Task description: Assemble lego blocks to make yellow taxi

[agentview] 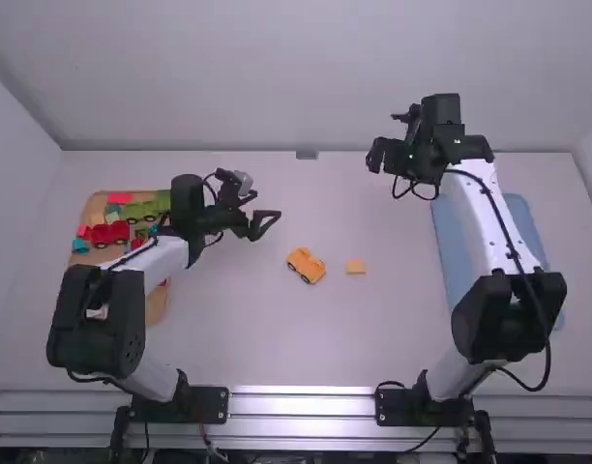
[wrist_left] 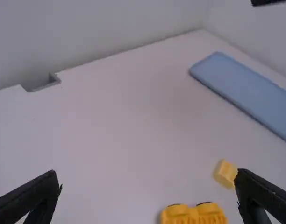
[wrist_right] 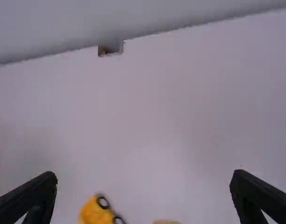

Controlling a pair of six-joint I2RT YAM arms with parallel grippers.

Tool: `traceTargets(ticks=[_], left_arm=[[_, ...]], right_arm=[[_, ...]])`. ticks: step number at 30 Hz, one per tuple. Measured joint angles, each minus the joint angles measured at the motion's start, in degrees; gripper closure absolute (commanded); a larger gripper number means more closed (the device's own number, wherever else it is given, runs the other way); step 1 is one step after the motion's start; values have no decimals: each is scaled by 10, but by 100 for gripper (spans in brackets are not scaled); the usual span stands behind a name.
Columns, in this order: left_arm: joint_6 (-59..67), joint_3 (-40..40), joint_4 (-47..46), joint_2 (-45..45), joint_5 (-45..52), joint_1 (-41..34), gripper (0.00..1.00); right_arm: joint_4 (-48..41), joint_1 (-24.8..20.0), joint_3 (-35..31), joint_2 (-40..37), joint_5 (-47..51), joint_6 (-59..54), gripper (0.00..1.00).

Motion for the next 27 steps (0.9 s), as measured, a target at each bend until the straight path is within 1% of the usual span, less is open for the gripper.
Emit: traceTargets(ticks=[2,4,6,7,11,15,18,19,20,23,24,27], left_arm=[[49,35,-67,0,7,0,1],[82,54,-101,0,16,0,1],[160,85,-169,0,38,0,1],[184,92,-187,0,44,0,1],[311,116,-259,0,78,0,1],[427,127,-321,0,108,-2,1],[486,127,-346,0,103,-7,1],[515,127,-360,0,93,-15,1],[523,127,-363,0,89,-18,1],[574,127,-380,0,54,-50,1],[574,127,-380,0,54,-50,1],[598,130,-368,6,28,-77,1]], right_arm=[[-18,-4,0,0,-40,-96,1],[-36,-5,0,0,-82,-172,1],[-87,-3,1,-1,-159,-310,1],[-101,-3,1,-2,-175,-343,1],[-177,-6,1,-24,-257,-534,1],[-233,-16,2,-54,-318,-659,1],[-259,-22,2,-59,-352,-728,1],[-266,-24,-2,-59,-372,-773,1],[-266,-25,-4,-59,-375,-782,1],[-260,-25,-50,-59,-415,-874,1],[-260,-25,-50,-59,-415,-874,1],[-261,-25,-116,-59,-450,-961,1]])
